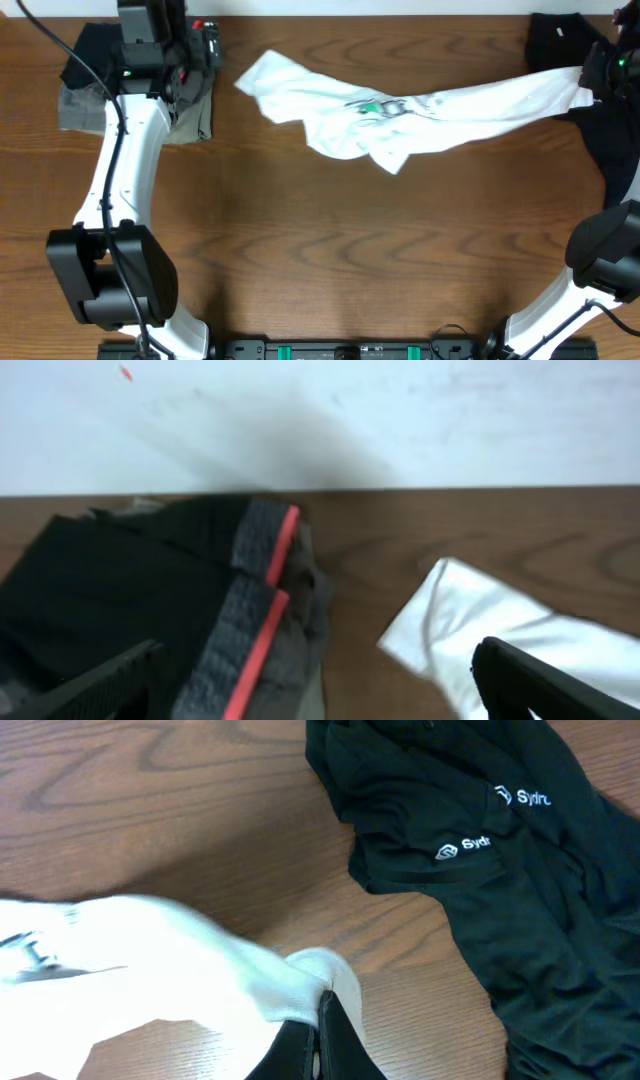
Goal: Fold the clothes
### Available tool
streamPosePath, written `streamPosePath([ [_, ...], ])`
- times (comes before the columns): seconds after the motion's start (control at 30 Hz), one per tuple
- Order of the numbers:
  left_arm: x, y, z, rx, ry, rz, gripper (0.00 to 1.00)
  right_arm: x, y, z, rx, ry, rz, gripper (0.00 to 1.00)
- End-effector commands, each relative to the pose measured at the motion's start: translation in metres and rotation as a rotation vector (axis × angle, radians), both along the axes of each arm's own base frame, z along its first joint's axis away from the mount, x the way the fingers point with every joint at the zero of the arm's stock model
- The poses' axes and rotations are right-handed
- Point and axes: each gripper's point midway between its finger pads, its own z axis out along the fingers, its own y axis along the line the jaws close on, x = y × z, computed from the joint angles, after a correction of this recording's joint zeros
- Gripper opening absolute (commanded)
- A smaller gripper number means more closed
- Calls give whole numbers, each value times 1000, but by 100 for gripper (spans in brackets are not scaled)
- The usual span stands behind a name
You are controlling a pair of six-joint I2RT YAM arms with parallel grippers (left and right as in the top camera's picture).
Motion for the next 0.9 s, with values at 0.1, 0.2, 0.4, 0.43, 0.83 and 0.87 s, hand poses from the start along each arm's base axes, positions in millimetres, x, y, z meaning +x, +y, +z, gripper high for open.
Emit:
streamPosePath([
  [0.1, -22, -52, -21, -66, 130, -133, 98, -3, 0, 8, 12, -19, -1, 1],
  [0.2, -45, -99, -35, -126, 225, -286, 98, -1, 5, 9, 38, -29, 14, 1],
  [0.4, -102, -181, -62, -27, 375, -597, 99, -2, 8, 9, 52, -26, 21, 1],
  [0.43, -112, -195, -67, -13, 394, -639, 99, -3, 8, 8, 53, -23, 21, 1],
  [0.83, -152, -301, -138, 22, 482, -848, 94, -3, 13, 8, 70, -24, 46, 1],
  [0.87, -149, -304, -146, 13, 489, -838, 94, -3, 13, 8, 70, -24, 45, 1],
])
